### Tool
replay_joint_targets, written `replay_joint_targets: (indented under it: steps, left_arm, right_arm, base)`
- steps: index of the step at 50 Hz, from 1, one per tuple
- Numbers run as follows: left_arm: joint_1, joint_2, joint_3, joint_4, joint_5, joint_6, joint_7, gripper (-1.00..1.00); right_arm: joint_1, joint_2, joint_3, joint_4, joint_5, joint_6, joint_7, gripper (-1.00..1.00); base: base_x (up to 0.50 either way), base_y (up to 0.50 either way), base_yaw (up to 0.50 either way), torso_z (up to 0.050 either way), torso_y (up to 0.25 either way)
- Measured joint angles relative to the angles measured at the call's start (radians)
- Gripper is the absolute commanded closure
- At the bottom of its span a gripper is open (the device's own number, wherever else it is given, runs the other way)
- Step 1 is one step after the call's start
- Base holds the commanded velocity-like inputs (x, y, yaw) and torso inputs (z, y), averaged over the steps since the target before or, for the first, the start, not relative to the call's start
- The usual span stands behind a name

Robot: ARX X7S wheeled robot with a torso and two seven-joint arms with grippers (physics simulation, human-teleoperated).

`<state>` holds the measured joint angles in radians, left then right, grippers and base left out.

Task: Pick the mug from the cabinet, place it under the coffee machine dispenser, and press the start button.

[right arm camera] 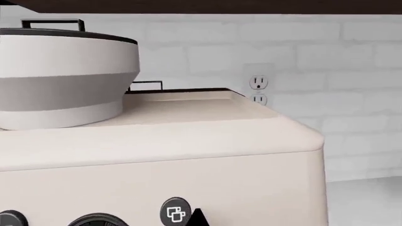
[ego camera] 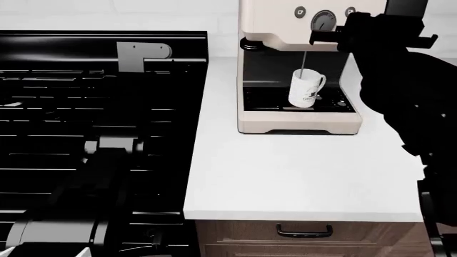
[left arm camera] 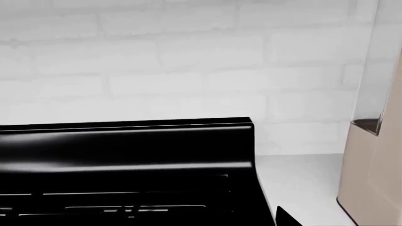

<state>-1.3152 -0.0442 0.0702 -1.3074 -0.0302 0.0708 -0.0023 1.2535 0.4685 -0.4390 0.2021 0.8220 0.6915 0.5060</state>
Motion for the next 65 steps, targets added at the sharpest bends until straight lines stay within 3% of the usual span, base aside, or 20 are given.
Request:
replay_joint_targets:
  steps: [22, 35, 43, 44, 56, 65]
  left_arm:
    - [0.000, 0.000, 0.000, 0.000, -0.001, -0.002, 0.000, -1.00]
    - [0.002, 0.000, -0.010, 0.008, -0.011, 0.011, -0.003, -1.00]
    - [0.123, -0.008, -0.029, 0.404, -0.056, -0.195, -0.019, -1.00]
    - [0.143, -0.010, -0.029, 0.468, -0.060, -0.228, -0.024, -1.00]
    - [0.378, -0.054, -0.034, 1.201, -0.104, -0.574, -0.078, -1.00]
    - [0.530, -0.090, -0.059, 1.618, -0.137, -0.714, -0.105, -1.00]
  right_arm:
    - [-0.003, -0.008, 0.004, 0.014, -0.013, -0.019, -0.006, 1.00]
    - [-0.131, 0.072, 0.072, -0.219, 0.124, 0.011, 0.063, 1.00]
    - [-0.212, 0.139, 0.140, -0.398, 0.226, 0.033, 0.129, 1.00]
    - [-0.221, 0.148, 0.150, -0.418, 0.239, 0.035, 0.138, -1.00]
    - [-0.323, 0.229, 0.264, -0.661, 0.389, 0.034, 0.242, -1.00]
    - [-0.428, 0.265, 0.347, -0.832, 0.447, -0.002, 0.304, -1.00]
  base:
    - [0.00, 0.00, 0.00, 0.000, 0.000]
    - [0.00, 0.00, 0.00, 0.000, 0.000]
    - [0.00, 0.00, 0.00, 0.000, 0.000]
    - [0.00, 0.00, 0.00, 0.000, 0.000]
    - [0.00, 0.00, 0.00, 0.000, 0.000]
    - [0.00, 0.00, 0.00, 0.000, 0.000]
